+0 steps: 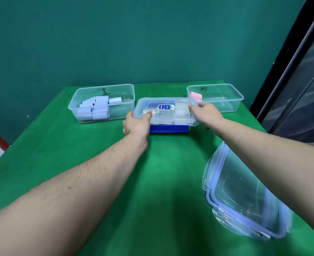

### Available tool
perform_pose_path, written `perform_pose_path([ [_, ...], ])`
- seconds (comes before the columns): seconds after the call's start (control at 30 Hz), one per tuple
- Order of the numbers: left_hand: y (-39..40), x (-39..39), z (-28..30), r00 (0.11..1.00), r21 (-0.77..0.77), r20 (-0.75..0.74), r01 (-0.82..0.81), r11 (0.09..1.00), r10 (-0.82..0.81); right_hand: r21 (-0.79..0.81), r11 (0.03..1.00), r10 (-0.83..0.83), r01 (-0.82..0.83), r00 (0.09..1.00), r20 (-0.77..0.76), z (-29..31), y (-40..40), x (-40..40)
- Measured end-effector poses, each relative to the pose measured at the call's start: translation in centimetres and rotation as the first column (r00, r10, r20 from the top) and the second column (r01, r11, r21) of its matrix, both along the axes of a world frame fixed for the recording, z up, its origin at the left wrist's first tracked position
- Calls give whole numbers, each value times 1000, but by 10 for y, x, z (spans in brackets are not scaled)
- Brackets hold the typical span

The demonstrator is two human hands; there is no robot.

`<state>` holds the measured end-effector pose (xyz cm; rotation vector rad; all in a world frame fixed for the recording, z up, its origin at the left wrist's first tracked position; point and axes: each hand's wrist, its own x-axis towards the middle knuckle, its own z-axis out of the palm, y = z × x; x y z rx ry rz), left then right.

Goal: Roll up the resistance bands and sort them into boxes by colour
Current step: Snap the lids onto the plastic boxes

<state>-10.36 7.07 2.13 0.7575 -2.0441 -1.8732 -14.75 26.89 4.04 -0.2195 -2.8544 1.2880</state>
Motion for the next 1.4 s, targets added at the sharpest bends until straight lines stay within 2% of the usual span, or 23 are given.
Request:
perform_pose_path([
  [0.07, -4, -3, -7, 996, -158, 83, -7, 987, 20, 71, 997, 20, -20, 1000, -3, 0, 0, -7],
  [0.1, -4, -4, -8, 995, -184, 93, -10, 983, 27, 84, 996, 27, -28, 1000, 4, 1, 0, -9],
  [0.27, -8, -11, -15, 999, -81, 2, -43, 996, 44, 91, 996, 13, -18, 999, 53, -4, -7, -19],
  [0.33, -11, -13, -18, 999, -95, -47, -24, 995, 20, 119, 993, -6, -1, 998, 63, -5, -10, -23],
  [0.43, -12, -15, -15, 992, -277, -90, 60, 959, -89, 123, 991, -51, 44, 997, 55, -5, -14, -25],
  [0.53, -16, -19, -12, 987, -439, -53, 115, 891, -153, 116, 992, -48, 45, 998, 26, -6, -16, -26],
  [0.63, -21, -21, -16, 976, -673, 40, 184, 716, -213, 163, 987, -3, 2, 1000, 1, -3, -15, -29],
  [0.77, -28, -25, -16, 923, -855, -3, 198, 479, -386, 263, 965, 15, -25, 999, 40, 5, -15, -32],
  [0.87, -30, -25, -11, 850, -923, -2, 202, 329, -526, 299, 954, 16, -34, 998, 66, 9, -19, -29],
  [0.93, -33, -24, -8, 812, -948, 78, 240, 210, -579, 320, 947, -2, -14, 999, 50, 8, -19, -28],
  [1.03, -40, -23, -8, 794, -944, 243, 327, 54, -557, 323, 946, -8, 10, 1000, -10, 3, -14, -24],
  [1.1, -47, -22, -10, 762, -931, 270, 362, 41, -589, 287, 957, -17, 28, 999, -41, -4, -12, -23],
  [1.2, -55, -22, -11, 711, -927, 235, 369, 68, -663, 220, 975, -31, 44, 998, -62, -8, -12, -20],
  [1.3, -54, -16, -10, 708, -929, 210, 359, 88, -674, 200, 979, -31, 45, 997, -71, -5, -9, -15],
  [1.4, -57, -6, -12, 715, -946, 188, 316, 71, -674, 141, 989, -22, 33, 997, -74, -3, -6, -7],
])
